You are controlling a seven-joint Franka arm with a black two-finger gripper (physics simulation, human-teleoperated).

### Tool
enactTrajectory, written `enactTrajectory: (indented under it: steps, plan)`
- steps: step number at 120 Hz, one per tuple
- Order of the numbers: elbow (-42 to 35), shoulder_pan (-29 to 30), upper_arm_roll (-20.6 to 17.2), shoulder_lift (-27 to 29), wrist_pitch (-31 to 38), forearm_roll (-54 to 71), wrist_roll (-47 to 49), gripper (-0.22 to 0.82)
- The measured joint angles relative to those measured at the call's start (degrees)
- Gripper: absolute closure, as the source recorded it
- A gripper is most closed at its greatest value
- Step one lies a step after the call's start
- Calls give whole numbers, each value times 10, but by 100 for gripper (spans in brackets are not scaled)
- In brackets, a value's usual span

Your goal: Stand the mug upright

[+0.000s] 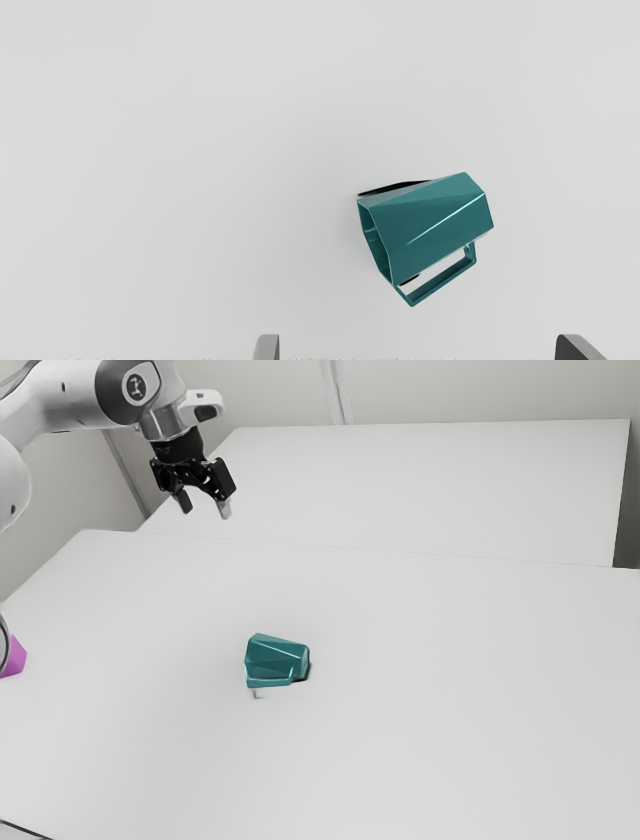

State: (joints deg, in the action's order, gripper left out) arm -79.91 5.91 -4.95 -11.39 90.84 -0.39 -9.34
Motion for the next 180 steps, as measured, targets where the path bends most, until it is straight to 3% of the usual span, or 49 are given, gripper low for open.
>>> enactTrajectory:
  steps: [45,75,90,103,122,155,180]
  plan:
    - [-22,-1,3,12,-3,-20,0,0]
    - [-185,5,114,84,0,-223,-37,0]
    - [-272,24,140,93,23,-319,-78,0]
    - [-338,36,143,70,68,-397,-120,0]
    - [-383,2,143,32,110,-467,-178,0]
    - [-374,11,144,-43,173,-552,-283,0]
    - [-380,13,141,-56,178,-578,-342,0]
